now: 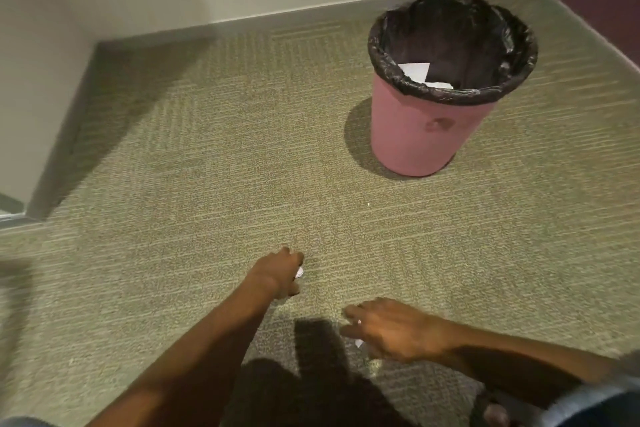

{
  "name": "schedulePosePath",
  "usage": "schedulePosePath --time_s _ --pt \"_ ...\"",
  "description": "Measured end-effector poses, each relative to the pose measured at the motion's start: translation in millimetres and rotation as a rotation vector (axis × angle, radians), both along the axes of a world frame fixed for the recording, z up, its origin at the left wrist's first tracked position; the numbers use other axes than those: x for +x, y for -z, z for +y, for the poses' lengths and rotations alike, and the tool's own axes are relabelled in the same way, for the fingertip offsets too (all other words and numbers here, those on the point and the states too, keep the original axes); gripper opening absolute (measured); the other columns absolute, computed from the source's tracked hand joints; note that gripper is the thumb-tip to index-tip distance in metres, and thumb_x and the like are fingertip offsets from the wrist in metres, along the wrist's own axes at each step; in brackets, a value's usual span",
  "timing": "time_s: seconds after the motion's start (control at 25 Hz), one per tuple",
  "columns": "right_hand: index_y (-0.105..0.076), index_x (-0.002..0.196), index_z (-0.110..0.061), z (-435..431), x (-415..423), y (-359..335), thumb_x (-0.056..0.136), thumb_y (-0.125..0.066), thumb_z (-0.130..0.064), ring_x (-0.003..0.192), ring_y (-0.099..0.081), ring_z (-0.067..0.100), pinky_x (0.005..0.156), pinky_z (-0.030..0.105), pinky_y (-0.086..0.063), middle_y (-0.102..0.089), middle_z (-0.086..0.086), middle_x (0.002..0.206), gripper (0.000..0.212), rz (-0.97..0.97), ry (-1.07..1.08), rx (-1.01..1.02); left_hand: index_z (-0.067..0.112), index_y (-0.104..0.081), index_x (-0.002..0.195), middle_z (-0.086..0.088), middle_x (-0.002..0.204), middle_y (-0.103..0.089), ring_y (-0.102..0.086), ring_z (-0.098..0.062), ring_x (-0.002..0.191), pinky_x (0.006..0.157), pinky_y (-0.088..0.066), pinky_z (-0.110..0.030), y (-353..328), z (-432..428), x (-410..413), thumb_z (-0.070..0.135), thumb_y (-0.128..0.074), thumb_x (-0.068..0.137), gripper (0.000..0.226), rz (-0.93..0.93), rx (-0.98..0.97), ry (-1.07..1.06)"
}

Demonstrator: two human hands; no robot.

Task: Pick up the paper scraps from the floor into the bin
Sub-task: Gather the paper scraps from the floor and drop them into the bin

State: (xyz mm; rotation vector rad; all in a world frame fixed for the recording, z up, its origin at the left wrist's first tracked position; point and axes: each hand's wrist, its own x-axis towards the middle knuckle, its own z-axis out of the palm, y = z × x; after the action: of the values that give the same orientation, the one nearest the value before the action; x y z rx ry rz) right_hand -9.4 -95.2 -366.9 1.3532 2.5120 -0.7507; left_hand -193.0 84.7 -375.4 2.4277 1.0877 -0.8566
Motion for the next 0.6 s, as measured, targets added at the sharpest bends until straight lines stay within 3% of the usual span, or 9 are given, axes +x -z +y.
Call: schedulePosePath --time_s 0.08,0.24,0.4,0.48,0.6 --pt "-0.045 0.123 -0.019 -6 -6 14 0.101 -0.029 -0.027 0.096 -0.053 0.031 0.08 0.048 -0.049 -0.043 0.012 0.126 0.029 -0.029 -0.049 0.031 0.017 -0.052 0.116 -0.009 0.119 -0.052 -0.061 -0.029 0.099 0.077 -0.048 -0.037 4 -4 0 0.024 -0.068 0.085 0.036 -0.031 0.018 0.038" --pt "-0.042 0.124 -0.017 -3 -4 27 0.102 -0.027 -0.037 0.107 -0.054 0.033 0.092 0.05 -0.047 -0.052 0.012 0.125 0.034 -0.038 0.008 0.073 0.011 -0.058 0.1 -0.01 0.11 -0.059 -0.061 -0.026 0.093 0.07 -0.042 -0.032 11 -12 8 0.006 -0.056 0.089 0.013 -0.122 0.069 0.081" --pt "-0.055 0.113 -0.005 5 7 14 0.099 -0.044 -0.01 0.085 -0.054 0.02 0.072 0.032 -0.05 -0.056 0.011 0.107 0.019 0.066 0.161 0.05 0.02 -0.05 0.074 -0.004 0.095 -0.06 -0.058 -0.02 0.083 0.066 -0.039 -0.028 20 -13 14 0.004 -0.061 0.083 0.022 -0.203 0.021 0.017" --pt "-0.058 0.111 -0.013 16 12 5 0.101 -0.043 -0.018 0.077 -0.058 0.021 0.063 0.028 -0.045 -0.06 0.009 0.098 0.019 0.141 0.246 0.072 0.023 -0.054 0.074 -0.002 0.092 -0.061 -0.059 -0.017 0.081 0.065 -0.041 -0.027 17 -8 21 0.007 -0.066 0.082 0.022 -0.267 -0.015 -0.055" --pt "-0.053 0.09 -0.038 28 31 -21 0.097 -0.041 -0.044 0.059 -0.053 0.015 0.054 0.027 -0.043 -0.06 0.002 0.078 0.015 0.114 0.313 0.213 0.023 -0.06 0.076 -0.002 0.086 -0.066 -0.065 -0.016 0.075 0.065 -0.051 -0.028 -3 8 45 0.011 -0.074 0.08 0.018 -0.401 -0.099 -0.137"
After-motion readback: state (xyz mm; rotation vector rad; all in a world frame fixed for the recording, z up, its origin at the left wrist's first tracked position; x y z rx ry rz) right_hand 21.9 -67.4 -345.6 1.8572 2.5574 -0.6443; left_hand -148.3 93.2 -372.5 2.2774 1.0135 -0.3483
